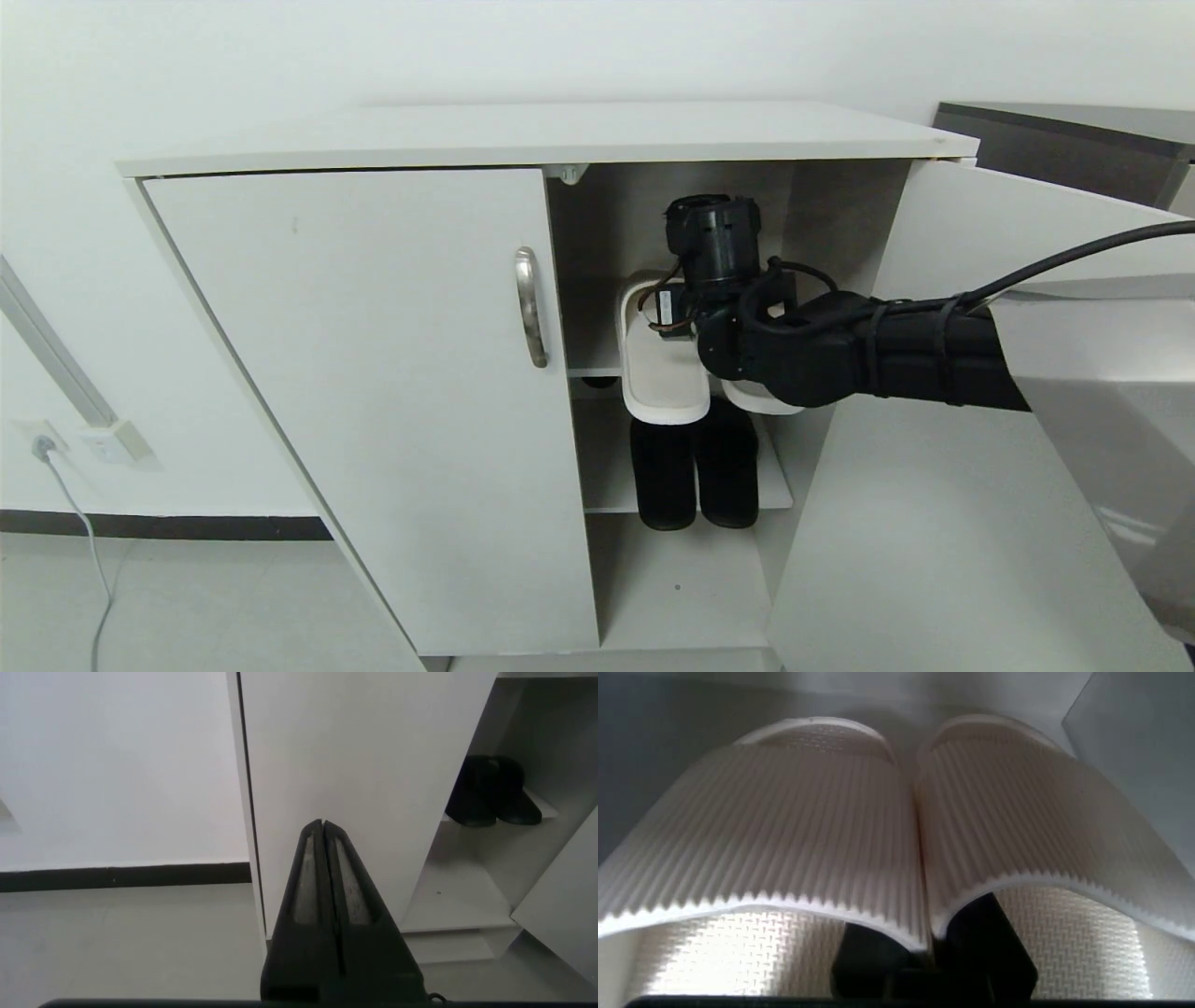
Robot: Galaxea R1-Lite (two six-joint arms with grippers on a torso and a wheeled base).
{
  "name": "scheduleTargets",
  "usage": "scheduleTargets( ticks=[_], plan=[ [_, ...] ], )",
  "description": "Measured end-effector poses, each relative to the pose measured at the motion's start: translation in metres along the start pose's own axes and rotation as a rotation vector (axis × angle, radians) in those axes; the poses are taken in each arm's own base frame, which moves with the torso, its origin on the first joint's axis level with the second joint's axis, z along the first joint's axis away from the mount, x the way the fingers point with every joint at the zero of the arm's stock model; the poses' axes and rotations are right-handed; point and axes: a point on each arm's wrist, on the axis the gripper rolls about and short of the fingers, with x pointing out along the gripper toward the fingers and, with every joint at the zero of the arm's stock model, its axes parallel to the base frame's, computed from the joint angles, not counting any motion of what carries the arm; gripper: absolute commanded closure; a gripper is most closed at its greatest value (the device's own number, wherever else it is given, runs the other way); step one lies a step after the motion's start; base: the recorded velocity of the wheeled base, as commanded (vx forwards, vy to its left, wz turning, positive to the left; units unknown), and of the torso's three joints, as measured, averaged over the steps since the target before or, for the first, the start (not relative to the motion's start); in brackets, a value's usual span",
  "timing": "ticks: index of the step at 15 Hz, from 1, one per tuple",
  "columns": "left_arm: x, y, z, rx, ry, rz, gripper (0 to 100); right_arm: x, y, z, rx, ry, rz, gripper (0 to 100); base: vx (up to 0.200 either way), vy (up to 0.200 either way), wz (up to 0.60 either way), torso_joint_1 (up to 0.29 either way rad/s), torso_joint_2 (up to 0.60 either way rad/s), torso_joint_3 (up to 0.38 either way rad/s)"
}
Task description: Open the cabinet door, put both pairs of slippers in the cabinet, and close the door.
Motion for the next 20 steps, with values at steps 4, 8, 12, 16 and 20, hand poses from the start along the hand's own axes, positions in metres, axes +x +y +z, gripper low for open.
scheduleTargets(
  ticks=[4,8,12,16,20],
  plan=[
    [0.000,0.000,0.000,0.000,0.000,-0.001,100,0.015,-0.001,-0.008,-0.017,0.024,-0.022,100,0.000,0.000,0.00,0.000,0.00,0.000],
    [0.000,0.000,0.000,0.000,0.000,-0.001,100,0.022,-0.004,-0.009,-0.003,0.013,-0.032,100,0.000,0.000,0.00,0.000,0.00,0.000],
    [0.000,0.000,0.000,0.000,0.000,0.000,100,0.023,-0.005,-0.007,0.007,0.001,-0.030,100,0.000,0.000,0.00,0.000,0.00,0.000],
    [0.000,0.000,0.000,0.000,0.000,0.000,100,0.024,-0.005,-0.009,0.005,0.006,-0.003,100,0.000,0.000,0.00,0.000,0.00,0.000],
    [0.000,0.000,0.000,0.000,0.000,0.001,100,0.026,-0.007,-0.010,0.005,0.009,-0.006,100,0.000,0.000,0.00,0.000,0.00,0.000]
  ],
)
